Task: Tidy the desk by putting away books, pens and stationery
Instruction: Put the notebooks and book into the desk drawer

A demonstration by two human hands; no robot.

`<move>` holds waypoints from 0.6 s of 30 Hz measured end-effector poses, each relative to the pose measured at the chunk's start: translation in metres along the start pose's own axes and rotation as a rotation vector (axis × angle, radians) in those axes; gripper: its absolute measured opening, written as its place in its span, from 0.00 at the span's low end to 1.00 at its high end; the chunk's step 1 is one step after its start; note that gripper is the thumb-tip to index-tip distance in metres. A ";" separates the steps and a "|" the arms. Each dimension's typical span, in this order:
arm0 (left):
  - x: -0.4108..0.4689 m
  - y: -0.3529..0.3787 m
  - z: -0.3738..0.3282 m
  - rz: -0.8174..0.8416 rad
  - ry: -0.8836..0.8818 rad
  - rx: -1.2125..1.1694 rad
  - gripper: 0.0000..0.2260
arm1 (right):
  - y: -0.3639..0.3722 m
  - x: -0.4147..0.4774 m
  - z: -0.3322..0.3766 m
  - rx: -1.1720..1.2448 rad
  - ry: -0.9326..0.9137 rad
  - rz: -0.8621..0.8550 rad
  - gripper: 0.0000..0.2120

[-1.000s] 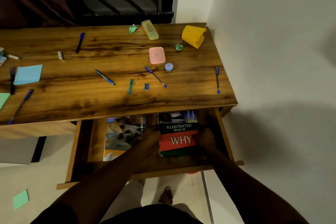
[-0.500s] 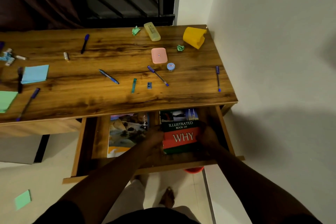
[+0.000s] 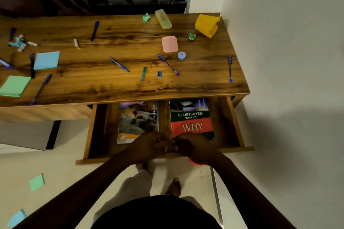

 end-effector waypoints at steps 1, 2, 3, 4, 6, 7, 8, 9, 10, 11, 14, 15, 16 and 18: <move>-0.012 0.000 0.002 0.029 -0.002 0.072 0.20 | 0.005 -0.005 0.004 -0.027 -0.031 0.039 0.11; -0.022 0.002 0.010 0.056 -0.017 0.127 0.21 | 0.010 -0.009 0.005 -0.054 -0.047 0.070 0.12; -0.034 0.003 0.016 0.078 -0.040 0.181 0.21 | 0.016 -0.012 0.005 -0.102 -0.057 0.085 0.14; -0.043 0.004 0.023 0.075 -0.049 0.234 0.21 | 0.021 -0.015 0.005 -0.133 -0.071 0.087 0.16; -0.053 0.004 0.033 0.006 -0.047 0.320 0.20 | 0.026 -0.017 0.005 -0.153 -0.095 0.073 0.15; -0.054 0.003 0.035 -0.018 -0.044 0.348 0.19 | 0.027 -0.017 0.004 -0.157 -0.098 0.065 0.15; -0.054 0.002 0.037 -0.035 -0.025 0.365 0.18 | 0.027 -0.016 0.005 -0.164 -0.104 0.059 0.14; -0.054 0.001 0.036 -0.035 -0.019 0.375 0.17 | 0.026 -0.014 0.006 -0.179 -0.106 0.060 0.13; -0.053 0.001 0.038 -0.034 -0.016 0.373 0.17 | 0.027 -0.013 0.007 -0.186 -0.112 0.063 0.13; -0.053 0.000 0.037 -0.035 -0.023 0.373 0.16 | 0.028 -0.011 0.007 -0.193 -0.116 0.066 0.13; -0.052 0.001 0.039 -0.068 -0.020 0.364 0.15 | 0.028 -0.007 0.009 -0.188 -0.112 0.080 0.13; -0.051 0.000 0.039 -0.080 -0.020 0.349 0.15 | 0.027 -0.004 0.008 -0.195 -0.102 0.081 0.13; -0.048 -0.001 0.040 -0.098 -0.013 0.339 0.15 | 0.024 0.000 0.008 -0.198 -0.099 0.076 0.13; -0.042 -0.005 0.040 -0.126 -0.022 0.342 0.15 | 0.020 0.008 0.008 -0.203 -0.091 0.062 0.13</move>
Point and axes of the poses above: each hand's wrist, its own x-axis towards the middle knuckle, its own y-axis out of the palm, z = x × y, the point moved 3 cm from there along x, towards the middle knuckle
